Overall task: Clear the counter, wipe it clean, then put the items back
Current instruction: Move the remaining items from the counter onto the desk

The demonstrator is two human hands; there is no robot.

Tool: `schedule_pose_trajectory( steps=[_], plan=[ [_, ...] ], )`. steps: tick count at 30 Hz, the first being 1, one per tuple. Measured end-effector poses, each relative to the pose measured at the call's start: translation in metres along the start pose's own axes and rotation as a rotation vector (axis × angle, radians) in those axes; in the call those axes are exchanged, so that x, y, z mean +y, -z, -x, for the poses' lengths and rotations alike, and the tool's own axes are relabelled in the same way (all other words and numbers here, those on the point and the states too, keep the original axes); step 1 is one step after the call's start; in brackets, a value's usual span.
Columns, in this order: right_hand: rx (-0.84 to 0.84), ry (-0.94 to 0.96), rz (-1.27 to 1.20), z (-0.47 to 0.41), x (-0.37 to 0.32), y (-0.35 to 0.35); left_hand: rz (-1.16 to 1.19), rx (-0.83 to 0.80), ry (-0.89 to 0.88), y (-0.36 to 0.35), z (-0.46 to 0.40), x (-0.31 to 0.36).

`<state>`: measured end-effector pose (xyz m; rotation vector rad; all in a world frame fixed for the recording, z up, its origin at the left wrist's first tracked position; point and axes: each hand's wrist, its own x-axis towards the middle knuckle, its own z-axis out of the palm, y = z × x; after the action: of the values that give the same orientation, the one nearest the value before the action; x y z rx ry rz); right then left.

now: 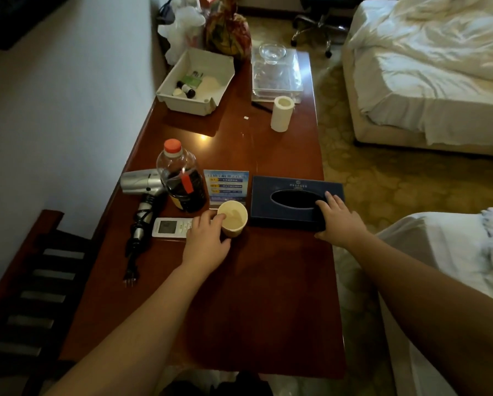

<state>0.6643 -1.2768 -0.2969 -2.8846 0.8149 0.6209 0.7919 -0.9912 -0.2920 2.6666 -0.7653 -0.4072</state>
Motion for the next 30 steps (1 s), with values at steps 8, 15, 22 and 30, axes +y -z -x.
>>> schedule_pose_trajectory(
  steps=[8,15,22,30],
  plan=[
    [0.195,-0.039,-0.363,0.085,-0.034,-0.023,0.108,0.036,0.094,0.017,0.064,-0.001],
    [0.080,0.132,-0.442,0.157,-0.046,-0.034,0.202,0.069,0.219,0.029,0.159,-0.018],
    [0.012,0.337,-0.339,0.246,-0.057,-0.050,0.261,0.154,0.418,0.017,0.304,-0.023],
    [-0.106,0.568,-0.241,0.341,-0.103,-0.072,0.340,0.269,0.648,0.012,0.479,-0.032]
  ],
)
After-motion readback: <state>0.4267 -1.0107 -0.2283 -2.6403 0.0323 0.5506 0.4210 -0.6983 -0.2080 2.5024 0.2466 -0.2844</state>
